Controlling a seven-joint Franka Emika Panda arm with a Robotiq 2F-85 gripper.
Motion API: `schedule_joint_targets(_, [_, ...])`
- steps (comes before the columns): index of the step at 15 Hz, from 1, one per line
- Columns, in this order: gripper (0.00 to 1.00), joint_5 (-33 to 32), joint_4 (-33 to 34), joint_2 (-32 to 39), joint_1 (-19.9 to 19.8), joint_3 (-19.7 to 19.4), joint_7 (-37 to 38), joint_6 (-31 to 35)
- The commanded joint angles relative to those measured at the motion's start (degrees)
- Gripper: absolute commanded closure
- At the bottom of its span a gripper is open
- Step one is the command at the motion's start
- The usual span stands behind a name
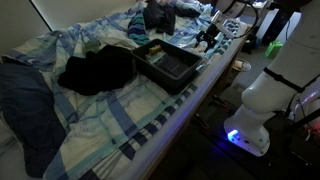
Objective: Pick the magazines on the bed and put them in the box
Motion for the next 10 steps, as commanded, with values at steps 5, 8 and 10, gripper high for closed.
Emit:
schedule_joint_targets(5, [0.0, -1.16, 2.93, 2.89, -1.36, 1.44, -0.7, 0.19])
schedule_joint_targets(8, [0.0, -0.59, 3.11, 3.29, -1.39, 1.92, -0.76, -0.82])
schedule_joint_targets(10, [0.0, -0.39, 3.32, 3.55, -1.37, 2.34, -0.8, -1.32])
